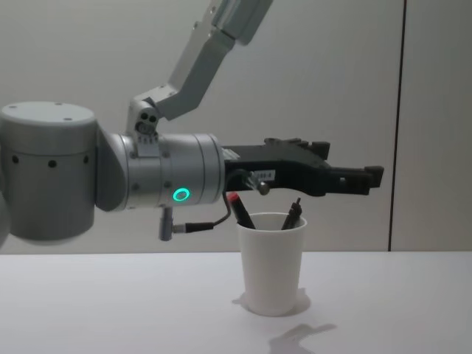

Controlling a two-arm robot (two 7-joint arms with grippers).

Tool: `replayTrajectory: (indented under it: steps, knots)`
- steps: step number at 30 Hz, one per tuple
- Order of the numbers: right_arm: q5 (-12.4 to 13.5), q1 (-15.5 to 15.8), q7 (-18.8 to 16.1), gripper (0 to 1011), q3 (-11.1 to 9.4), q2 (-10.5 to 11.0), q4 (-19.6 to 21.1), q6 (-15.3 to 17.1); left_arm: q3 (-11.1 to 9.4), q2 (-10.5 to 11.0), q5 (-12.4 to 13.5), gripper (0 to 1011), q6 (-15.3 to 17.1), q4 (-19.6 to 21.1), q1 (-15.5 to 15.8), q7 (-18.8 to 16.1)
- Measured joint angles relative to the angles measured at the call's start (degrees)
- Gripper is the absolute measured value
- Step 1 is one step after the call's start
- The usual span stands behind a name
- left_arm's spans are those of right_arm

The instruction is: Place the pen into the pen holder.

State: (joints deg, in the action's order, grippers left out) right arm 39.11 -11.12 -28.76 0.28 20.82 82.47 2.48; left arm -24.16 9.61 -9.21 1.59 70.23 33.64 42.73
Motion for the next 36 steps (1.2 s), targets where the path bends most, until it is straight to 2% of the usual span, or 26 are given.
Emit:
replayTrajectory:
  steps: [5,11,21,25,30,31,36]
  knots:
    - [-0.48,0.30,0.58,1002,0.28,-0.03,0.47,0.00,-0.01,0.21,-0.03,1000,0.00,0.36,-0.37,-0.76]
    - [-3.09,1.66,3.44,1002,1.75,-0.19,2.63,-0.03,-0.16,1.10,-0.21,1000,-0.04,2.07,-1.85,-3.86]
    - [-10.32,5.45,11.37,1002,5.76,-0.68,8.56,-0.21,-0.49,3.25,-0.62,1000,-0.19,6.10,-5.33,-11.19]
    - [-12.42,6.60,13.70,1002,7.01,-0.83,10.33,-0.26,-0.62,4.12,-0.78,1000,-0.25,7.73,-6.71,-14.08]
    - [-16.52,8.72,18.21,1002,9.26,-1.08,13.71,-0.37,-0.80,5.33,-1.01,1000,-0.34,9.96,-8.67,-18.20]
    - [-16.52,8.72,18.21,1002,9.26,-1.08,13.71,-0.37,-0.84,5.48,-1.04,1000,-0.36,10.24,-8.95,-18.79]
    - [-19.89,10.49,21.90,1002,11.14,-1.29,16.50,-0.45,-1.01,6.64,-1.26,1000,-0.42,12.43,-10.87,-22.74]
